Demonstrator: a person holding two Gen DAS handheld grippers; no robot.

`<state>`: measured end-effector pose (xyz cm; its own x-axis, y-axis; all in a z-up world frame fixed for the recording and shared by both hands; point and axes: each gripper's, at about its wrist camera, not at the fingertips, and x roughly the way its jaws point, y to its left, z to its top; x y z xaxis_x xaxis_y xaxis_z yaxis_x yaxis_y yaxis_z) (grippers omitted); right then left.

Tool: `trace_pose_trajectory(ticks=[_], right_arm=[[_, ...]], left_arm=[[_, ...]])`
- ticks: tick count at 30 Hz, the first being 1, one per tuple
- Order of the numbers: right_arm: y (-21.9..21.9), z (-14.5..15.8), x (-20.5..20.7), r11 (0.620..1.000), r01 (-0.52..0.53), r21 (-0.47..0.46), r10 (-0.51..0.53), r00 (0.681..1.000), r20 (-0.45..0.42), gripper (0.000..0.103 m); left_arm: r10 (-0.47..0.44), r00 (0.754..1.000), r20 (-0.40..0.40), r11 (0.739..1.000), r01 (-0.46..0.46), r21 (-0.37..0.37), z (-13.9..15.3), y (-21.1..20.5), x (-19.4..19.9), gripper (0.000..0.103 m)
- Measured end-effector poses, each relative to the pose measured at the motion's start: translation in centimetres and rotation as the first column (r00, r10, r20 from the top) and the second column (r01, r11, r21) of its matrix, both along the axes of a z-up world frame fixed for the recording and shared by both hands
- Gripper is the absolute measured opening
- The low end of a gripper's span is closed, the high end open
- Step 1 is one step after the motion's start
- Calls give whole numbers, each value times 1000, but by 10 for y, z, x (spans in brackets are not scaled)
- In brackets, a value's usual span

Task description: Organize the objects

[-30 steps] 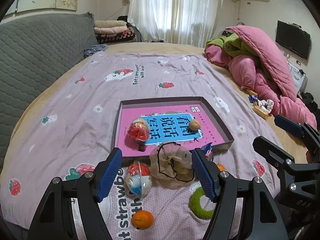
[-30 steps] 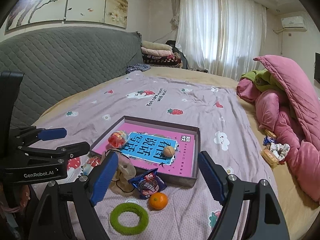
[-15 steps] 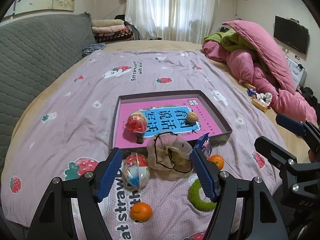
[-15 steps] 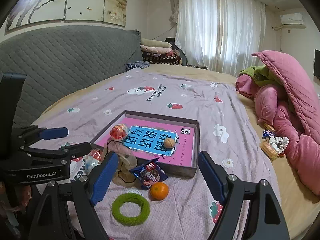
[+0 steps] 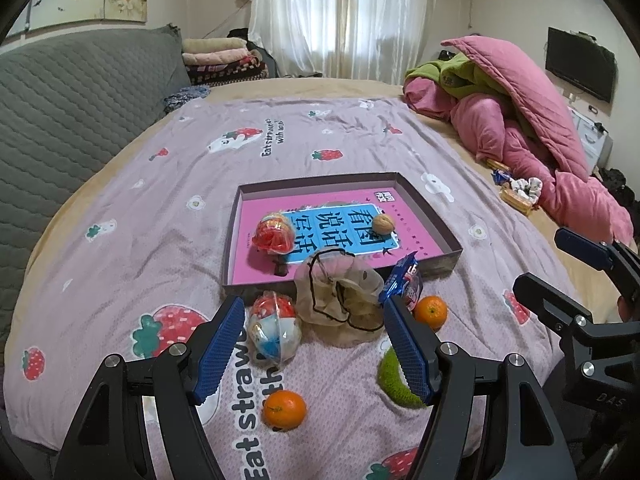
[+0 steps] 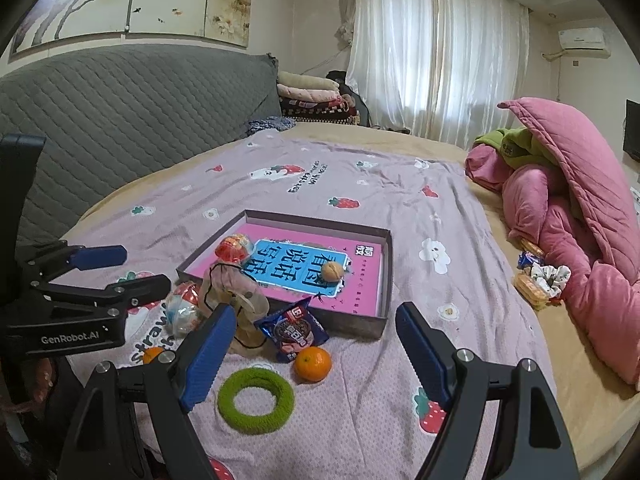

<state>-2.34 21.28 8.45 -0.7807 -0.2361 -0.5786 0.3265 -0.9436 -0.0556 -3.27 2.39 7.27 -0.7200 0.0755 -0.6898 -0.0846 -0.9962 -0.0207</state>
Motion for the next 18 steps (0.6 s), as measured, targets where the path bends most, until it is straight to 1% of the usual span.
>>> trace_pose_trajectory(ticks=[10, 18], right_arm=[[-3, -11, 5, 1000, -3, 21, 2, 1000, 25, 82], [-8, -21, 9, 999, -9, 32, 7, 999, 50, 82]], left_arm=[[28, 999, 22, 1000, -28, -7, -11, -5, 10, 74], [29, 999, 38, 1000, -29, -7, -18, -1, 17, 74]])
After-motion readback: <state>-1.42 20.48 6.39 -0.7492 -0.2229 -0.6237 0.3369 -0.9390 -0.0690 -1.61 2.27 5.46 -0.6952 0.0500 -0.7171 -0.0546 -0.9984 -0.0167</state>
